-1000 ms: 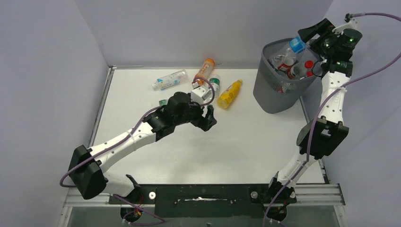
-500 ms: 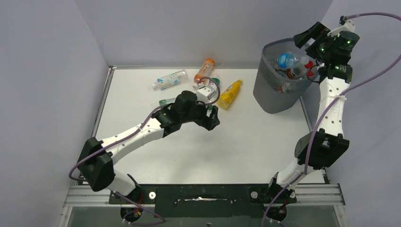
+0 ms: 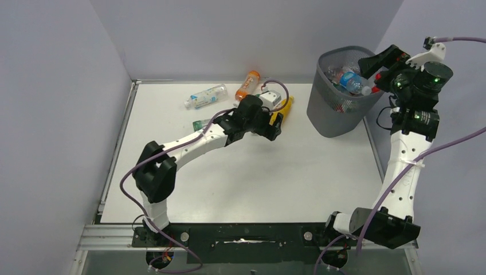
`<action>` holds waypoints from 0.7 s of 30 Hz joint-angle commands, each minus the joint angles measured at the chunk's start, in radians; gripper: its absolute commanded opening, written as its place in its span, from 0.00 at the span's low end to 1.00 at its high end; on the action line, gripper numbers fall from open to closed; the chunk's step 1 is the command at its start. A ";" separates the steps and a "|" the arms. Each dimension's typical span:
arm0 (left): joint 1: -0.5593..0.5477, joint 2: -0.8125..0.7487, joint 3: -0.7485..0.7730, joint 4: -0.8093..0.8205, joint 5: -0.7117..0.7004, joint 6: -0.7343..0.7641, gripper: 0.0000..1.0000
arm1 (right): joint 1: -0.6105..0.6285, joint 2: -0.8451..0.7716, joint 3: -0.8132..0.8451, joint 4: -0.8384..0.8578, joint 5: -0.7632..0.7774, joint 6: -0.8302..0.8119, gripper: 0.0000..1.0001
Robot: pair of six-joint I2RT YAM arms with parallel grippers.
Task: Put the plastic bottles in the bin
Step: Pick up the plastic bottle at the center of the board.
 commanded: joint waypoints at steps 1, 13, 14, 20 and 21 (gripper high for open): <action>0.009 0.116 0.126 0.058 -0.073 0.088 0.81 | 0.005 -0.073 -0.077 -0.010 -0.089 0.003 0.99; 0.057 0.346 0.281 0.208 -0.100 0.189 0.81 | 0.008 -0.185 -0.207 -0.046 -0.184 -0.012 1.00; 0.059 0.353 0.284 0.226 -0.098 0.198 0.81 | 0.008 -0.188 -0.212 -0.048 -0.190 -0.014 1.00; 0.061 0.407 0.333 0.254 -0.074 0.229 0.81 | 0.009 -0.198 -0.226 -0.061 -0.200 -0.027 1.00; 0.061 0.415 0.336 0.260 -0.069 0.230 0.81 | 0.008 -0.197 -0.227 -0.061 -0.202 -0.028 1.00</action>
